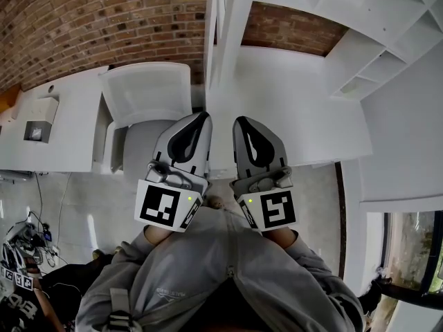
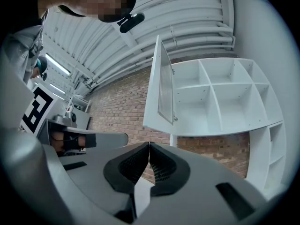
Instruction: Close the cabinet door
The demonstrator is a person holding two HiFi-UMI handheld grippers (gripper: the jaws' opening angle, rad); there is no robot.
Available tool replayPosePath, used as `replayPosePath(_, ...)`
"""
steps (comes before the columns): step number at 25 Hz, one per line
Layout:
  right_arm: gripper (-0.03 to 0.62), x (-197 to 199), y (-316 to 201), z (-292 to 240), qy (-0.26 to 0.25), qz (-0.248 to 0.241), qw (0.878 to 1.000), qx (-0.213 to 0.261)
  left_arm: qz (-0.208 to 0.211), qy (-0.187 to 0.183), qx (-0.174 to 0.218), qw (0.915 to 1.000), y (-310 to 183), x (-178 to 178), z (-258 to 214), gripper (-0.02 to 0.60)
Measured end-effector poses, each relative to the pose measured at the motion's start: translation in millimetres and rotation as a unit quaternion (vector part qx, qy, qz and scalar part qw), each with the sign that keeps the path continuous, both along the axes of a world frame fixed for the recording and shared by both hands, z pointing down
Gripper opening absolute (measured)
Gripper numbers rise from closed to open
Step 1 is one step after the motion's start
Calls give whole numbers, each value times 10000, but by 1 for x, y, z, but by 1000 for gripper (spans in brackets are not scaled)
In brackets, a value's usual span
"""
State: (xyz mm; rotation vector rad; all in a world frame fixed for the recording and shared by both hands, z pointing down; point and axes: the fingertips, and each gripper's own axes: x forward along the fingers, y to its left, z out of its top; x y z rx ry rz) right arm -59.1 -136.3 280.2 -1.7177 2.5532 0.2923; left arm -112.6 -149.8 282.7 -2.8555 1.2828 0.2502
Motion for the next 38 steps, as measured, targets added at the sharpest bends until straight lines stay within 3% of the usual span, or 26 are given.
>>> replayPosePath(10,26,-5,-3,-30,-41,-114,9995,295,59,-12,361,9993,0,1,-28,6)
replayPosePath(17,26,-2,2,-67,83,-109,9968,788,-19,-106,843,9964,2,2,-57,6)
replayPosePath(27,26,-3,-1,-110,196,-100,9928,1179,-167,-123,1034,9944,-7,-1,-97,6)
replayPosePath(38,26,-7,-12,-155,178,-165,9900,1387,-13,-48,1352,9908,-9,-4,-145,6)
